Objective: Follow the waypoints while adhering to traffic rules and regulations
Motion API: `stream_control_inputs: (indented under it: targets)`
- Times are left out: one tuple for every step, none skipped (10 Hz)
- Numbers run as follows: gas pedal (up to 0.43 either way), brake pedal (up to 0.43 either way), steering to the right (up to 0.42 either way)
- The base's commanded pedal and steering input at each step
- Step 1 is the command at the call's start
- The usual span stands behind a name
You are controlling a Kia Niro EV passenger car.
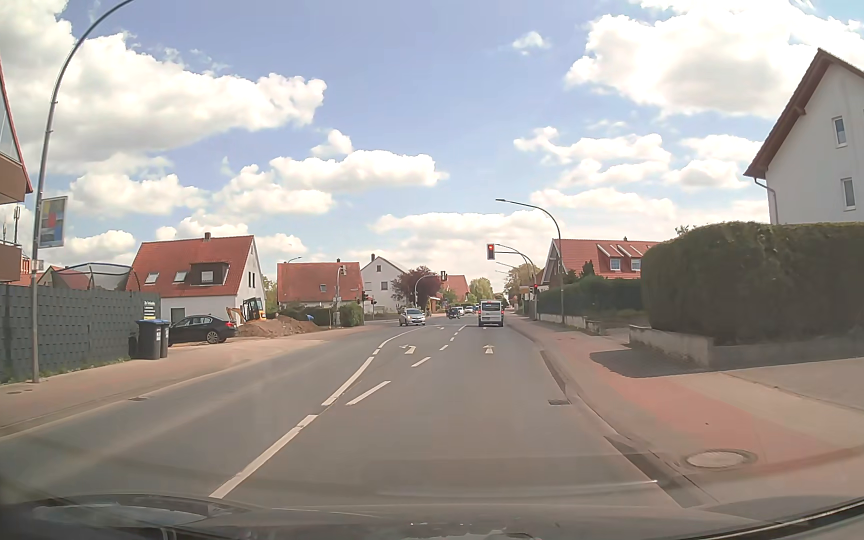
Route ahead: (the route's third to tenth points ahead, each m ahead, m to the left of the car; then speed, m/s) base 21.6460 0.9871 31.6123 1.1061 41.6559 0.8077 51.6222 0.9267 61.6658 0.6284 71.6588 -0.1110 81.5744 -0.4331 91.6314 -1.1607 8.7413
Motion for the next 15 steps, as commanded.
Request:
stream_control_inputs:
  targets:
    - [0.000,0.000,0.010]
    - [0.000,0.000,0.011]
    - [0.000,0.000,0.012]
    - [0.000,0.000,0.012]
    - [0.000,0.000,0.012]
    - [0.000,0.000,0.012]
    - [0.000,0.000,0.012]
    - [0.000,0.000,0.013]
    - [0.000,0.000,0.015]
    - [0.000,0.000,0.016]
    - [0.000,0.006,0.018]
    - [0.000,0.006,0.022]
    - [0.000,0.012,0.024]
    - [0.000,0.018,0.024]
    - [0.000,0.030,0.024]
